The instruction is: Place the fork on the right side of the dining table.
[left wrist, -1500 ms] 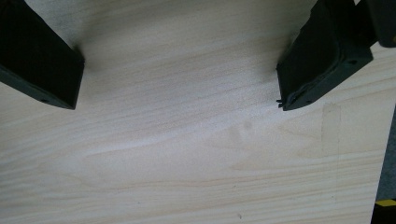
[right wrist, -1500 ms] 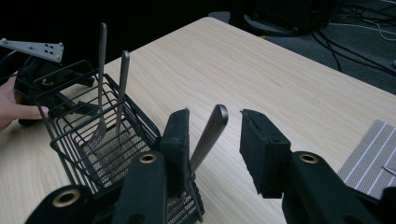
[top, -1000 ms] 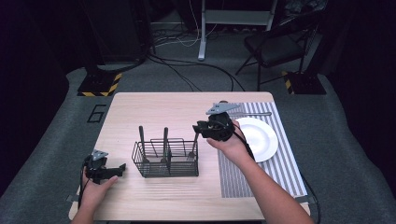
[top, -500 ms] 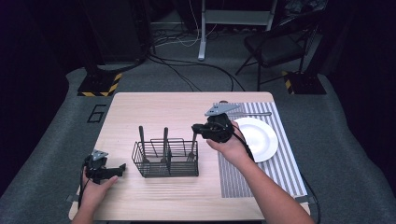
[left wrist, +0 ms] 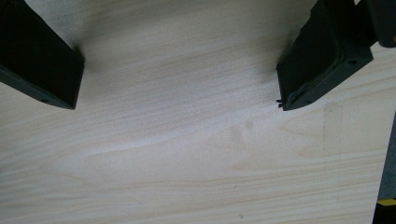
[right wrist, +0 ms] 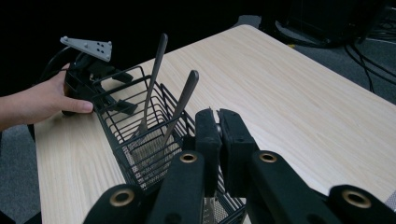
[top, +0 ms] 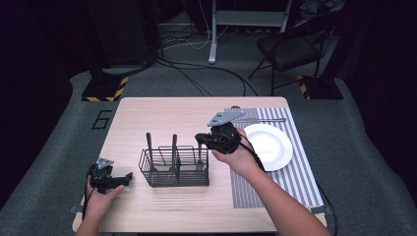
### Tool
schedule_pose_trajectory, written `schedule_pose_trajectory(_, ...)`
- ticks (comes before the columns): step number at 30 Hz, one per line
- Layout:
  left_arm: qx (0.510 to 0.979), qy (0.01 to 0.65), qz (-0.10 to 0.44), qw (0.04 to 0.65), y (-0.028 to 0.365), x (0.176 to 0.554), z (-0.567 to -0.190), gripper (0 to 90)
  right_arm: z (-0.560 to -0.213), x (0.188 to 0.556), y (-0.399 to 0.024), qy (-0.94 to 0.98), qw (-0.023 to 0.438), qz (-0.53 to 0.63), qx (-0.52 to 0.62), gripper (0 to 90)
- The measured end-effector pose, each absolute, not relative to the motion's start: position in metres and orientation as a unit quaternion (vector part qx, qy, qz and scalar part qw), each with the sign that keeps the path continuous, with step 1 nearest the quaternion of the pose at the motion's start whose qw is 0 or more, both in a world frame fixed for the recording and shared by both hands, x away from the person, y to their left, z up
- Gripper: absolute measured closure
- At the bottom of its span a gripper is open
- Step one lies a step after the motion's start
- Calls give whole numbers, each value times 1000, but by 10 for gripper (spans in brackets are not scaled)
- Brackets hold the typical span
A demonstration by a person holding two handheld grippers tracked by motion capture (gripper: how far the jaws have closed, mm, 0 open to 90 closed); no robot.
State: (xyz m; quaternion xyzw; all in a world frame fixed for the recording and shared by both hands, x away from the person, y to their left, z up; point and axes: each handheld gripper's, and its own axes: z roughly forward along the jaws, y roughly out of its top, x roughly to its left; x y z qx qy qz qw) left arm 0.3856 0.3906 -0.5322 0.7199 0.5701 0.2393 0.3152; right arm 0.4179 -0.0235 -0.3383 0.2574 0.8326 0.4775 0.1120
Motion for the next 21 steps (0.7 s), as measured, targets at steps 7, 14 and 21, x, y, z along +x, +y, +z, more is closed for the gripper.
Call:
schedule_pose_trajectory(7, 722, 569, 237, 314, 391, 385, -532, 4, -326, 418, -24, 833, 112, 479, 254, 869)
schedule_pose_trajectory(14, 722, 569, 237, 314, 391, 385, -532, 4, -314, 417, -24, 830, 110, 483, 255, 869)
schedule_pose_trajectory(21, 722, 570, 237, 314, 391, 385, -532, 4, -295, 413, -25, 828, 111, 489, 250, 870)
